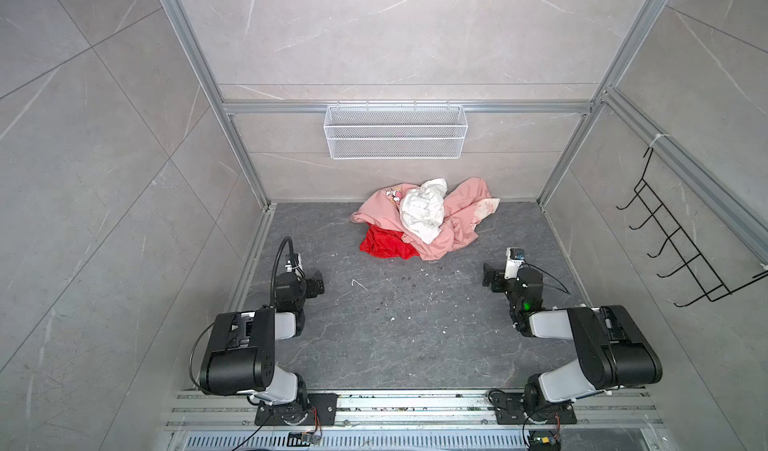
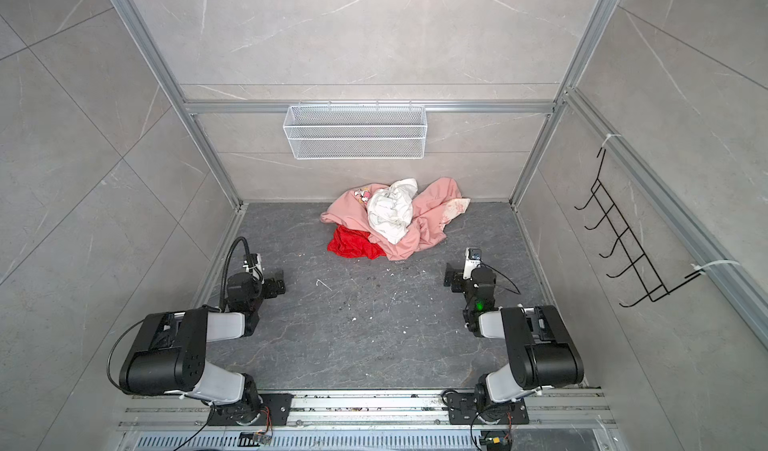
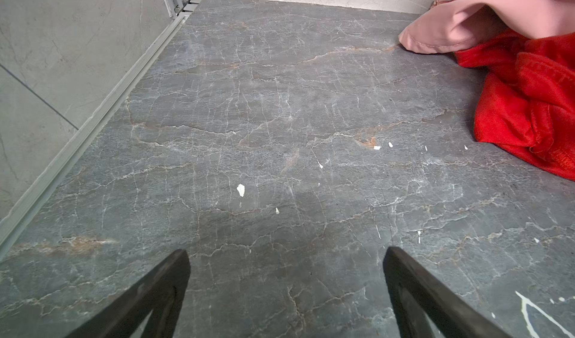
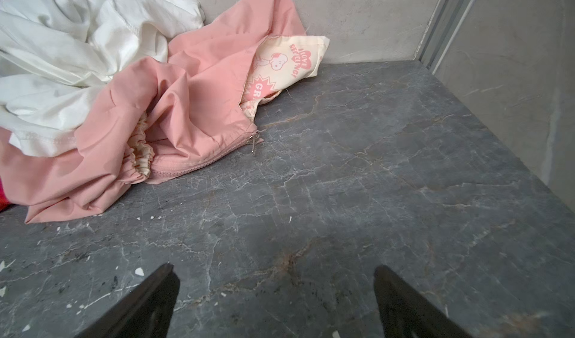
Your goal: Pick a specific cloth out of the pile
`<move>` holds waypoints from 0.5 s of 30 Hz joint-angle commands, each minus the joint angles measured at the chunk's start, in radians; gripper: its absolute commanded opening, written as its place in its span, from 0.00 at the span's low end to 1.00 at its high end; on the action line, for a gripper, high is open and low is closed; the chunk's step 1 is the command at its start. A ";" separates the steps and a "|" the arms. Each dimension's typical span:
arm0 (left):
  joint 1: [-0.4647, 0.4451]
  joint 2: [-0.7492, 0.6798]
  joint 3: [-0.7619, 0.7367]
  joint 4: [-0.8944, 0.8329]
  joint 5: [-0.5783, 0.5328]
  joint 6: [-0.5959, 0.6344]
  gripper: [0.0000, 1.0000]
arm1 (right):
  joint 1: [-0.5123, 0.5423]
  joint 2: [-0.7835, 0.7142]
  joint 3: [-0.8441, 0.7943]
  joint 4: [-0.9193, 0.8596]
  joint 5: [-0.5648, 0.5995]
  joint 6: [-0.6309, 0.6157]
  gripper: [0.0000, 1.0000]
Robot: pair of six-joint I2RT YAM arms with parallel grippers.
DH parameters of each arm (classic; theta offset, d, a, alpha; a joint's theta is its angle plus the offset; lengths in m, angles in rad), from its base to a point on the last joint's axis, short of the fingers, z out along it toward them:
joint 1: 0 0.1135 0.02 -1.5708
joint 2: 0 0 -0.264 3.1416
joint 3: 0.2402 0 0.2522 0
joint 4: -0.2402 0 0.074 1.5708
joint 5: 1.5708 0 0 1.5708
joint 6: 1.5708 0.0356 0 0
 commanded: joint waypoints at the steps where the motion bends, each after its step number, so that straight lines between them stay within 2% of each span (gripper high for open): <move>1: 0.006 -0.001 0.024 0.044 0.008 0.000 1.00 | -0.008 0.003 0.020 -0.009 -0.026 -0.009 0.99; 15: 0.005 -0.001 0.026 0.040 0.008 0.001 1.00 | -0.012 0.001 0.015 -0.003 -0.034 -0.006 1.00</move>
